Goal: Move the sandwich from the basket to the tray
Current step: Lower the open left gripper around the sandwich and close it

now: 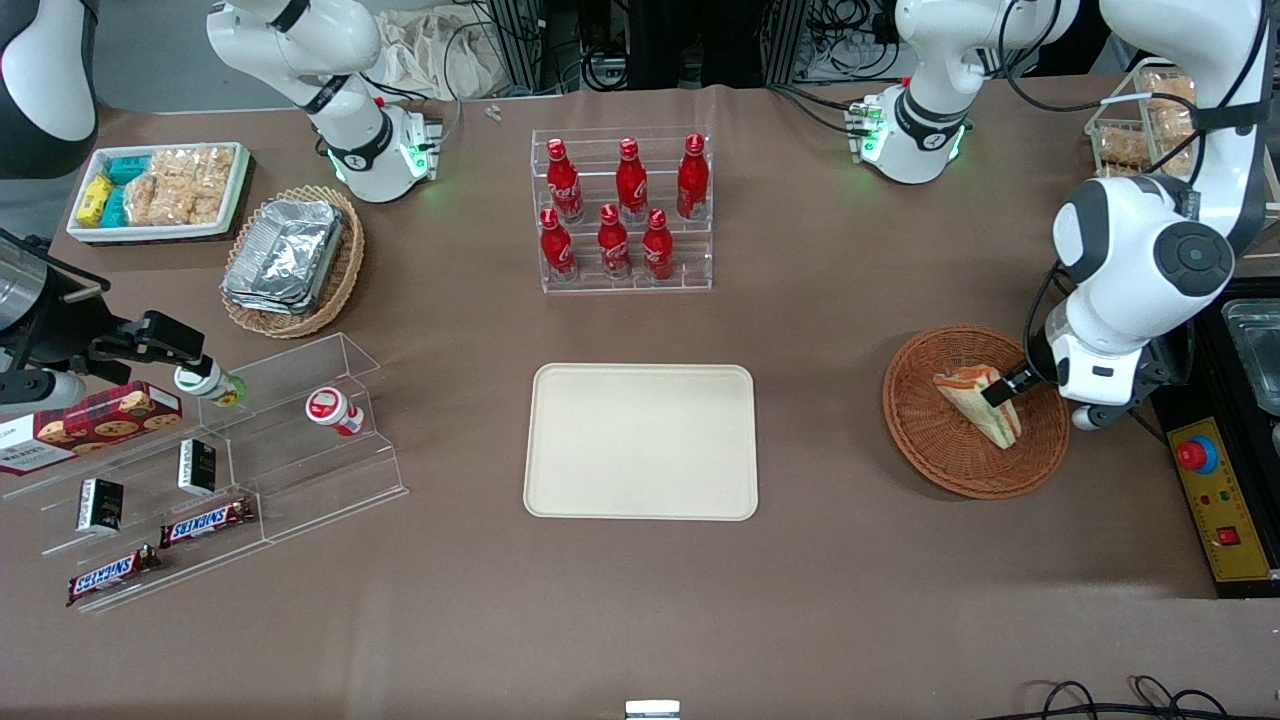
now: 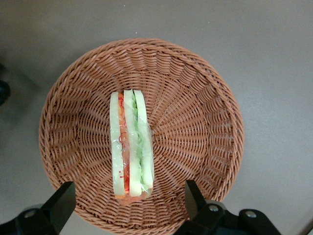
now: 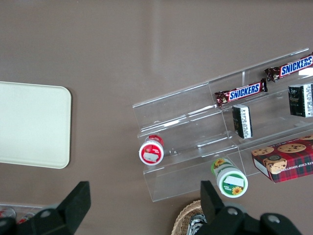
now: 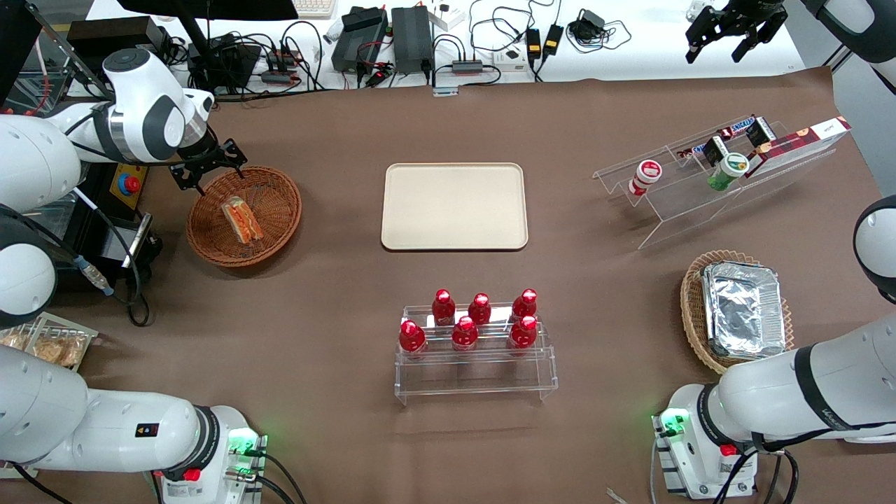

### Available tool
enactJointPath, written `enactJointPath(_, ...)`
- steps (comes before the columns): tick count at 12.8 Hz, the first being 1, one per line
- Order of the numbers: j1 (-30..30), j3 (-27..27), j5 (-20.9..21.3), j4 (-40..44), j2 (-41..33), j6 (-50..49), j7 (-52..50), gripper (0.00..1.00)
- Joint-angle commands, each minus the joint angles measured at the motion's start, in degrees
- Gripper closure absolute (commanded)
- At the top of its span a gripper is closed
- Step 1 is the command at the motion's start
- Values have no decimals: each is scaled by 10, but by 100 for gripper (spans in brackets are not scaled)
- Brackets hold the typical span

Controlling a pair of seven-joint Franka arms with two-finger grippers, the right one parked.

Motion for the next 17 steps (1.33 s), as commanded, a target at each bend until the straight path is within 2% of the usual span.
enactJointPath(1, 1, -4, 7, -18, 11, 52, -36, 1)
enactJointPath(12, 1, -4, 6, -84, 33, 141, -40, 1)
enactJointPath(15, 2, -4, 6, -115, 47, 207, -40, 1)
enactJointPath(16, 2, -3, 6, -124, 51, 231, -39, 2)
enactJointPath(17, 2, -4, 6, -125, 54, 237, -39, 12)
